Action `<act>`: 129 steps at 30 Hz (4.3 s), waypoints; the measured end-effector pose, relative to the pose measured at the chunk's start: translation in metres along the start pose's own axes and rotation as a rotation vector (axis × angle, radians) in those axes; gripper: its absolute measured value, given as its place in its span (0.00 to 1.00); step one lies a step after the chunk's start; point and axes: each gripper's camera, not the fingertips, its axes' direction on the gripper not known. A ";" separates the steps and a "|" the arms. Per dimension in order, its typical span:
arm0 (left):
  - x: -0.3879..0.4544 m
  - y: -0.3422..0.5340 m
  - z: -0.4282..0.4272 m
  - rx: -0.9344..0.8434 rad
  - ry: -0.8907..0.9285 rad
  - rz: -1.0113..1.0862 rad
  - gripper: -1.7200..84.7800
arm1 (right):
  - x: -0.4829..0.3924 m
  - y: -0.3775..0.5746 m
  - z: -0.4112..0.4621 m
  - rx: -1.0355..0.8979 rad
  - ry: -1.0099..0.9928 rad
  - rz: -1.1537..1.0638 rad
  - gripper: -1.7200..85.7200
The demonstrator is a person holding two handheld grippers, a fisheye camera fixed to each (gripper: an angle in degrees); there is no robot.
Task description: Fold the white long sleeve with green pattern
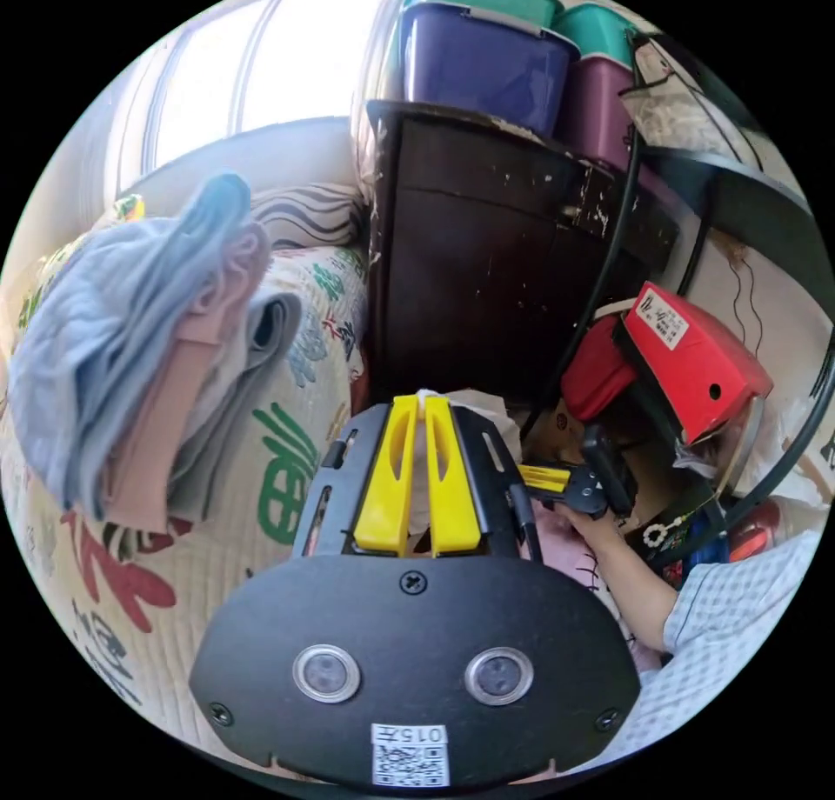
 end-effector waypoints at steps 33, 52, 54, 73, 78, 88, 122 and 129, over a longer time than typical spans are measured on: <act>0.005 0.603 -0.652 0.603 -1.214 -0.471 0.02 | -0.301 -0.007 -0.368 0.781 -0.735 -0.663 0.04; -0.025 0.585 -0.374 -0.074 -0.133 0.220 0.11 | -0.300 0.066 -0.252 0.341 -1.426 -1.261 0.07; -0.020 0.572 -0.331 -0.207 -0.158 0.255 0.12 | -0.311 0.084 -0.256 0.301 -1.281 -1.391 0.09; -0.101 0.598 -0.315 -0.003 -0.518 -0.205 0.03 | -0.375 0.068 -0.319 0.350 -1.166 -1.198 0.07; -0.133 0.617 -0.270 -0.113 -0.520 -0.290 0.04 | -0.421 0.054 -0.314 0.244 -1.072 -1.148 0.07; -0.143 0.650 -0.230 -0.164 -0.469 -0.329 0.08 | -0.481 0.041 -0.321 0.102 -0.991 -1.159 0.07; -0.184 0.680 -0.189 0.079 -0.380 -0.417 0.02 | -0.514 -0.064 -0.425 -0.202 -1.075 -1.009 0.07; -0.167 0.686 -0.204 0.143 -0.381 -0.422 0.02 | -0.536 -0.071 -0.531 -0.136 -0.868 -1.075 0.07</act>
